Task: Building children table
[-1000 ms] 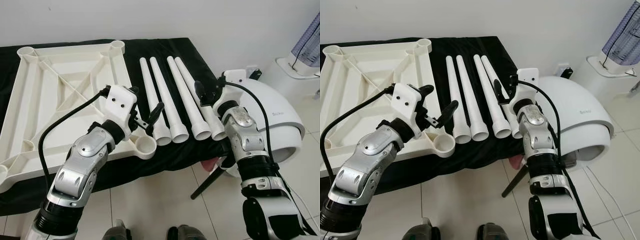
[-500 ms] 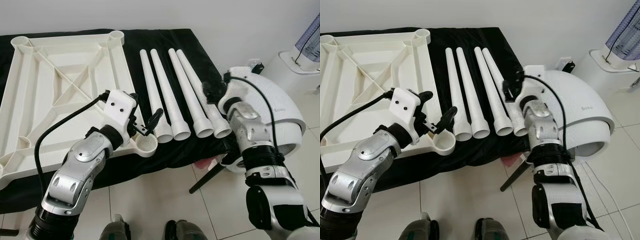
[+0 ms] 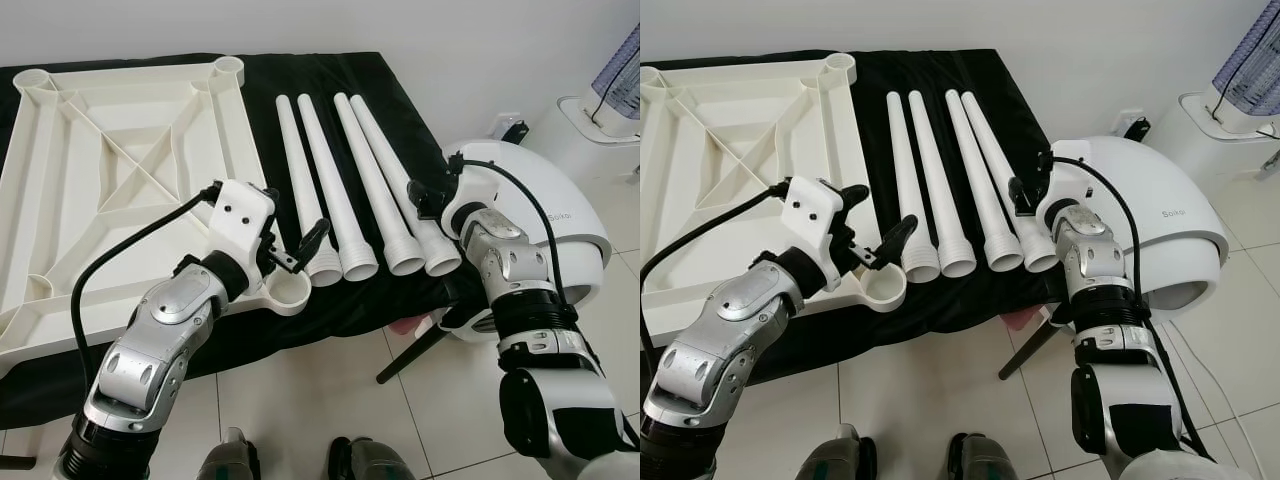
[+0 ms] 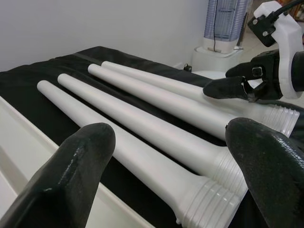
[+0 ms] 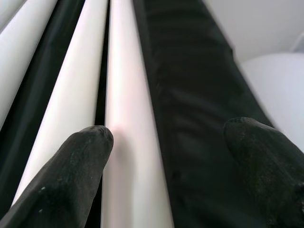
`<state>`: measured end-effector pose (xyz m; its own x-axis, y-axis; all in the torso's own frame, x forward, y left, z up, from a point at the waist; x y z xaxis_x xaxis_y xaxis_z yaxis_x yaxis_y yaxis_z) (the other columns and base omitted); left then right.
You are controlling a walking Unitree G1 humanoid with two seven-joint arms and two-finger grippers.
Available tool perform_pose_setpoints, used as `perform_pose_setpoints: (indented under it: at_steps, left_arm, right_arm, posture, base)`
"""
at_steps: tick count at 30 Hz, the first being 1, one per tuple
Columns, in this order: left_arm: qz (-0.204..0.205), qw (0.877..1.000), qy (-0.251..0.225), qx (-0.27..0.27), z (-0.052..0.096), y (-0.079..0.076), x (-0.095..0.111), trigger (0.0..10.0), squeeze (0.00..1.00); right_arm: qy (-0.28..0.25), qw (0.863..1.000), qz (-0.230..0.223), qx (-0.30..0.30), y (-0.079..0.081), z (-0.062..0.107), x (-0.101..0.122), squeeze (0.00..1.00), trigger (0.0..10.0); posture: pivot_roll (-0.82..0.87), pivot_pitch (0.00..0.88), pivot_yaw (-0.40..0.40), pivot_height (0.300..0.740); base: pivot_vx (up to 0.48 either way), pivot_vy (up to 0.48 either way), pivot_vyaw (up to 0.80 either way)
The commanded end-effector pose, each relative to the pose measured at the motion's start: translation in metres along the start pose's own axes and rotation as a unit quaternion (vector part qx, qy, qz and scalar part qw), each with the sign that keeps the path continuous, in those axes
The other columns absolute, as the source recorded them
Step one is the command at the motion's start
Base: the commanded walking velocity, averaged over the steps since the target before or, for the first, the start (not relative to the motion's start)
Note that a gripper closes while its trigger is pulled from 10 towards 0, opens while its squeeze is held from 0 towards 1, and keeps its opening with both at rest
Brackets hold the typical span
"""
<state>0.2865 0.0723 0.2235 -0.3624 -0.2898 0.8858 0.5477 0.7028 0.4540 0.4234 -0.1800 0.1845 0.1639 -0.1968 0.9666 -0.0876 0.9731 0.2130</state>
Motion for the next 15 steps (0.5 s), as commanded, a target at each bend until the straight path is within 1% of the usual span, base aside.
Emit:
perform_pose_setpoints:
  at_steps: [1,2,3,6,8,9,11,13,14,15]
  left_arm:
    - [0.0,0.999,-0.011,-0.045,0.003,-0.015,0.005,10.0,0.0]
    - [-0.002,0.998,-0.013,-0.055,0.004,-0.018,0.007,10.0,0.0]
    - [-0.002,0.998,-0.013,-0.055,0.004,-0.018,0.007,10.0,0.0]
    - [-0.002,0.998,-0.014,-0.067,0.005,-0.022,0.008,10.0,0.0]
    - [-0.003,0.998,-0.014,-0.067,0.005,-0.022,0.008,10.0,0.0]
    - [-0.002,0.998,-0.014,-0.065,0.005,-0.021,0.009,10.0,0.0]
    - [-0.002,0.998,-0.014,-0.065,0.005,-0.021,0.009,10.0,0.0]
    - [-0.001,0.998,-0.014,-0.06,0.005,-0.02,0.01,10.0,0.0]
    - [-0.001,0.998,-0.014,-0.06,0.005,-0.02,0.01,10.0,0.0]
    - [0.0,0.998,-0.013,-0.055,0.005,-0.019,0.01,10.0,0.0]
  right_arm:
    - [0.025,1.0,0.001,-0.007,-0.007,0.0,-0.006,0.0,10.0]
    - [0.036,0.999,-0.001,-0.005,-0.008,0.0,-0.007,0.0,10.0]
    - [0.036,0.999,-0.001,-0.005,-0.008,0.0,-0.007,0.0,10.0]
    - [0.072,0.997,-0.015,-0.004,-0.015,0.0,-0.01,0.0,10.0]
    - [0.081,0.997,-0.021,-0.003,-0.016,-0.001,-0.011,0.0,10.0]
    - [0.097,0.995,-0.021,0.002,-0.017,0.0,-0.01,0.0,10.0]
    - [0.097,0.995,-0.021,0.002,-0.017,0.0,-0.01,0.0,10.0]
    - [0.12,0.992,-0.035,0.006,-0.018,0.0,-0.011,0.0,10.0]
    - [0.12,0.992,-0.035,0.006,-0.018,0.0,-0.011,0.0,10.0]
    - [0.139,0.989,-0.041,0.009,-0.018,0.001,-0.011,0.0,10.0]
  posture:
    - [0.04,0.189,-0.074,0.74]
    - [0.04,0.196,-0.078,0.74]
    - [0.04,0.196,-0.078,0.74]
    - [0.03,0.208,-0.081,0.74]
    - [0.03,0.208,-0.081,0.74]
    - [0.02,0.216,-0.084,0.74]
    - [0.02,0.216,-0.084,0.74]
    - [0.02,0.224,-0.088,0.74]
    - [0.02,0.224,-0.088,0.74]
    - [0.02,0.227,-0.088,0.74]
  base:
    - [0.0,0.0,0.0]
    - [0.0,0.0,0.0]
    - [0.0,0.0,0.0]
    - [0.0,0.0,0.0]
    - [0.0,0.0,0.0]
    - [0.0,0.0,0.0]
    - [0.0,0.0,0.0]
    - [0.0,0.0,0.0]
    - [0.0,0.0,0.0]
    - [0.0,0.0,0.0]
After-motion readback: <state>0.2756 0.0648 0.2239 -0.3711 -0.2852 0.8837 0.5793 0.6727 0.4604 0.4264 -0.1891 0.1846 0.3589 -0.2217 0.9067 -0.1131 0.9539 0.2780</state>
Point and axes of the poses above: a point about 5 cm out from each wrist's last joint towards the gripper, its own z axis pointing back from the gripper into the wrist, its own x axis along the axis of the wrist's last joint, y = z × x, the point moved 4 cm from there along -z, pointing out of the wrist towards the gripper, and after that the axes turned 15 degrees about -z, right-handed, at the moved point
